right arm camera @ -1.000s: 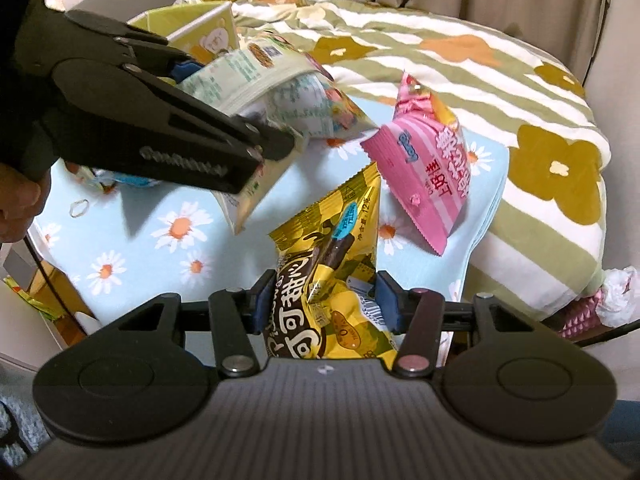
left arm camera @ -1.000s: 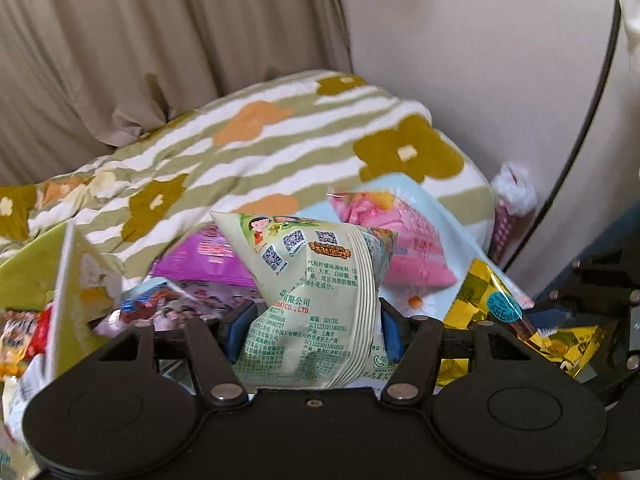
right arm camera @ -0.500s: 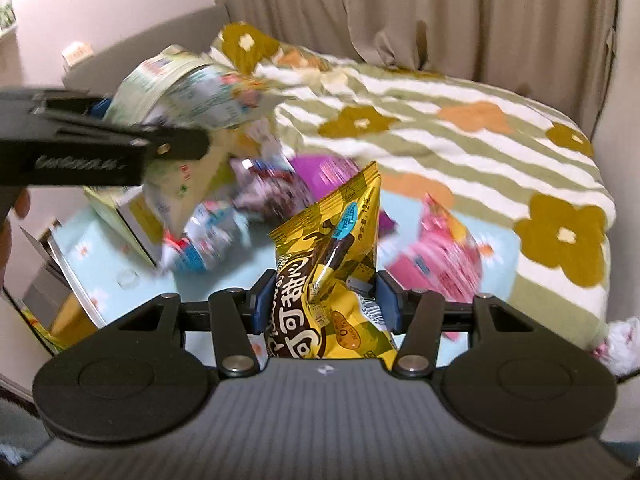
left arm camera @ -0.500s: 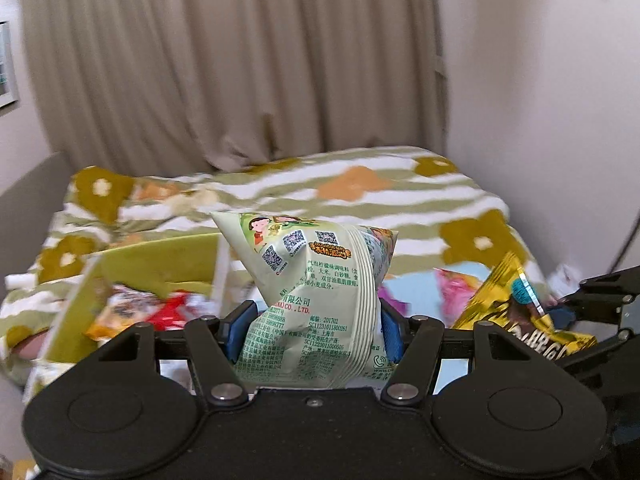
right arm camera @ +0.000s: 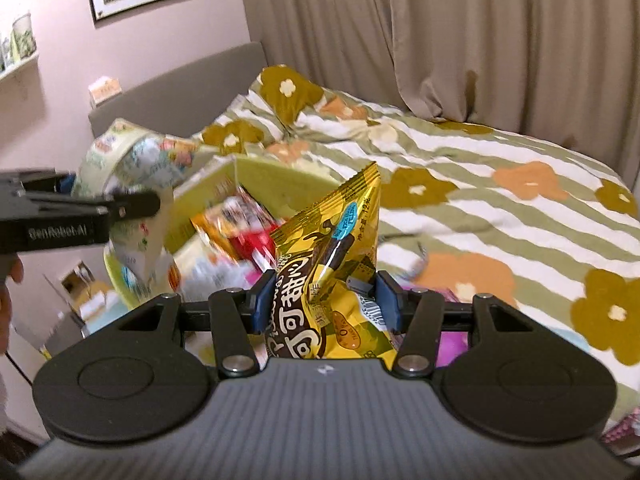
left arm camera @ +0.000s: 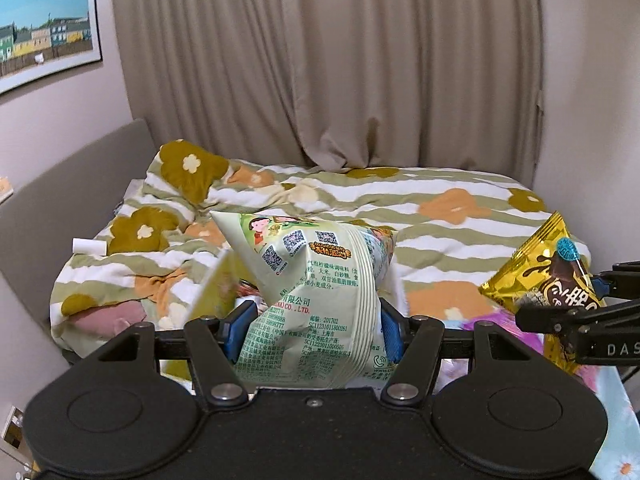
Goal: Organize snacks
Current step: 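Carry both bags into the yellow-green box and open both grippers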
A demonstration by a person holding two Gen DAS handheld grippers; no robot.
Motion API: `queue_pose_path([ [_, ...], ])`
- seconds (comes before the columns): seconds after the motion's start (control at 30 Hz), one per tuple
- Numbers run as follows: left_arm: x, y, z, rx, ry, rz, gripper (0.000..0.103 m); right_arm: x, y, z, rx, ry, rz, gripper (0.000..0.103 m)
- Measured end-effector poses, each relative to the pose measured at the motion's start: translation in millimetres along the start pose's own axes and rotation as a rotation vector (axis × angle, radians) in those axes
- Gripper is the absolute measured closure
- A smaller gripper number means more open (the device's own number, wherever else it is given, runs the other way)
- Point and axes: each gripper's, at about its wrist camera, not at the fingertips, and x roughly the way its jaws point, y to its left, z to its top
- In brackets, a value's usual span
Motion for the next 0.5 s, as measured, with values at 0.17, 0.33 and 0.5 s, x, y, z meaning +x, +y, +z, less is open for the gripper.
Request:
queue_pose_path([
  [0.17, 36.3, 44.0, 16.5, -0.007, 0.038, -0.03, 0.036, 47.3, 32.3, 33.2, 0.059, -0.009, 0.004, 0.036],
  [0.33, 84.3, 75.9, 28.6, 0.009, 0.089, -0.094, 0.036, 98.5, 53.9, 54.7, 0.148, 0.01, -0.028, 0.035],
  [0.5, 130.5, 83.7, 32.4, 0.05, 0.143, -0.186, 0.036, 138.5, 61.5, 61.9, 0.232, 0.039, -0.111, 0.035],
])
